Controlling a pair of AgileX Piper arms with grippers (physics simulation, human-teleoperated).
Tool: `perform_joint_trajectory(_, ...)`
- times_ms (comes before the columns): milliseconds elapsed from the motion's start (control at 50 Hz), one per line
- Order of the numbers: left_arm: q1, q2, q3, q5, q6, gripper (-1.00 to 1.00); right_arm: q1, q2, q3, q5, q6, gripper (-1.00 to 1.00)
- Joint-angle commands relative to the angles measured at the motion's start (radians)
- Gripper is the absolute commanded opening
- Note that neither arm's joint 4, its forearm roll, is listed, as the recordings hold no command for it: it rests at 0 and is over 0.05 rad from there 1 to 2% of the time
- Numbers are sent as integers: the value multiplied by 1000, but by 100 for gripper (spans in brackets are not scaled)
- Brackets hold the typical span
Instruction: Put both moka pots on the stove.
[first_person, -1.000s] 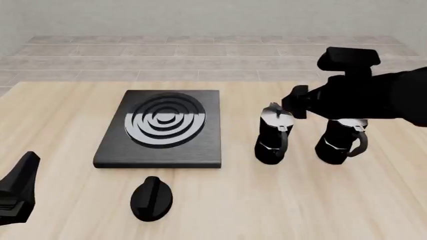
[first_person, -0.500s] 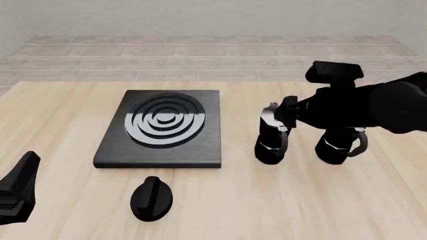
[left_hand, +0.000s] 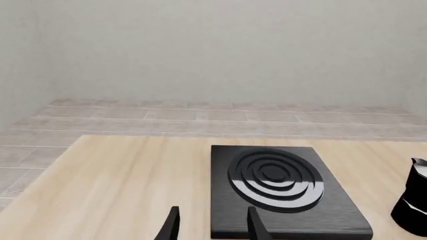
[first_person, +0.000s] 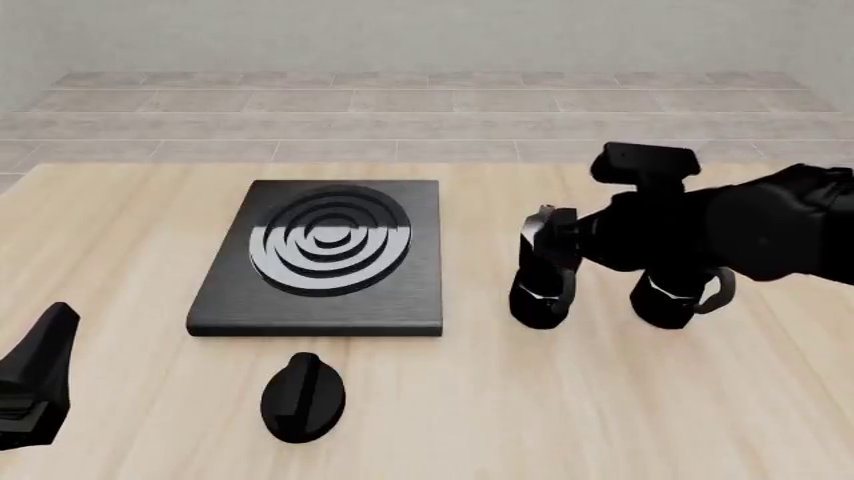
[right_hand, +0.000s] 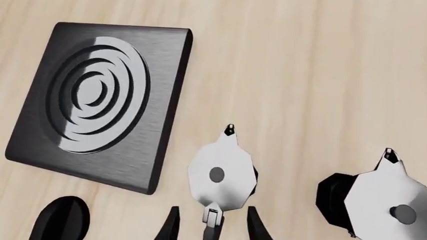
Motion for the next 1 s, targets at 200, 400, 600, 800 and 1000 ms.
perform_joint_trajectory(200, -1, 1, -1, 1, 0, 100, 9, 30, 36, -44, 23, 100)
perform_joint_trajectory(400, -1, 1, 1, 0, 0, 100, 5, 34, 45, -54, 27, 100)
perform_joint_trajectory(600, -1, -1, 1, 2, 0, 100, 13, 45, 56, -69, 36, 100)
perform_joint_trajectory(800, -1, -1, -6, 8, 0, 100, 24, 53, 65, -79, 46, 100)
perform_joint_trajectory(1000, -2, 5, -8, 5, 1, 100, 27, 59, 70, -89, 45, 100)
